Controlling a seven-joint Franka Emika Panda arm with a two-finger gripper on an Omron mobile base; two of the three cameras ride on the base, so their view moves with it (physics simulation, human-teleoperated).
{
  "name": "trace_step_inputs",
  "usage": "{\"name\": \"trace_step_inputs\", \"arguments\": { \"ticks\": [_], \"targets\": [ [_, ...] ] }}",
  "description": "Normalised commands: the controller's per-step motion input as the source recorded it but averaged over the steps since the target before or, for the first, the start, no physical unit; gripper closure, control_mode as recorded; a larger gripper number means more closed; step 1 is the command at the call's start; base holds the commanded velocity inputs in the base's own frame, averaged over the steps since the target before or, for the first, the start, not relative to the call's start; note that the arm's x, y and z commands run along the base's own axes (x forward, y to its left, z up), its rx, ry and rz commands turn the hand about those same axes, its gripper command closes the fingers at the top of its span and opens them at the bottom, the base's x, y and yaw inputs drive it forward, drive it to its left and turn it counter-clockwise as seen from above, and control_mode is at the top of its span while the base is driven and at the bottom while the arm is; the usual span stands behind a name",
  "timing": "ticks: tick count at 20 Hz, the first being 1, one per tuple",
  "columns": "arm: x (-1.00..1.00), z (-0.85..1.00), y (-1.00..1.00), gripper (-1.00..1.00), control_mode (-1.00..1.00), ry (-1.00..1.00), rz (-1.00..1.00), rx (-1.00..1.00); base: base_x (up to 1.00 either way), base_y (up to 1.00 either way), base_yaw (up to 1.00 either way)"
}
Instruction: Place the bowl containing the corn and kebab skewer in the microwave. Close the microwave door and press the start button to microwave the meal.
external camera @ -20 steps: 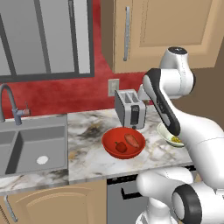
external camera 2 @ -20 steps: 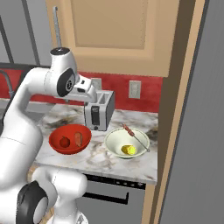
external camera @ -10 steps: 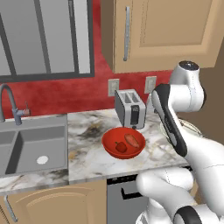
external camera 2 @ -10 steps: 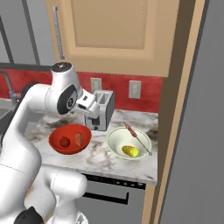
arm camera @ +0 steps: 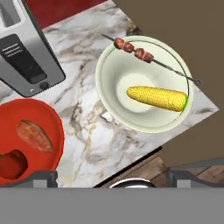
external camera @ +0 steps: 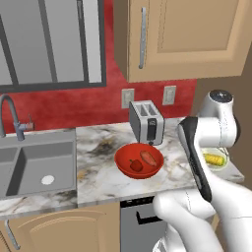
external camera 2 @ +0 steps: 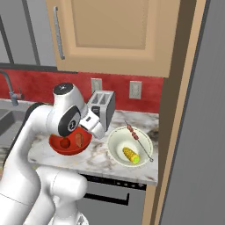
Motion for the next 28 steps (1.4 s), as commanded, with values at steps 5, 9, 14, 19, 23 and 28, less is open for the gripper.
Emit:
{"name": "trace_step_inputs", "arguments": {
  "ticks": [5,9,14,19,23,28],
  "targets": [
    [-0.30,-0.36,-0.47,-1.00,-1.00,-0.02,-0.32,0.12,0.00,0.00,0.00],
    [-0.23,-0.33,-0.33,-1.00,-1.00,-0.15,-0.30,0.22,0.00,0.00,0.00],
    [-0.20,-0.26,-0.30,-1.00,-1.00,-0.20,-0.28,0.27,0.00,0.00,0.00],
    [-0.06,-0.18,-0.15,-1.00,-1.00,-0.19,-0.26,0.32,0.00,0.00,0.00],
    [0.01,-0.12,0.00,-1.00,-1.00,-0.10,-0.12,0.27,0.00,0.00,0.00],
    [0.17,-0.12,0.00,-1.00,-1.00,0.00,-0.01,0.14,0.00,0.00,0.00]
  ]
}}
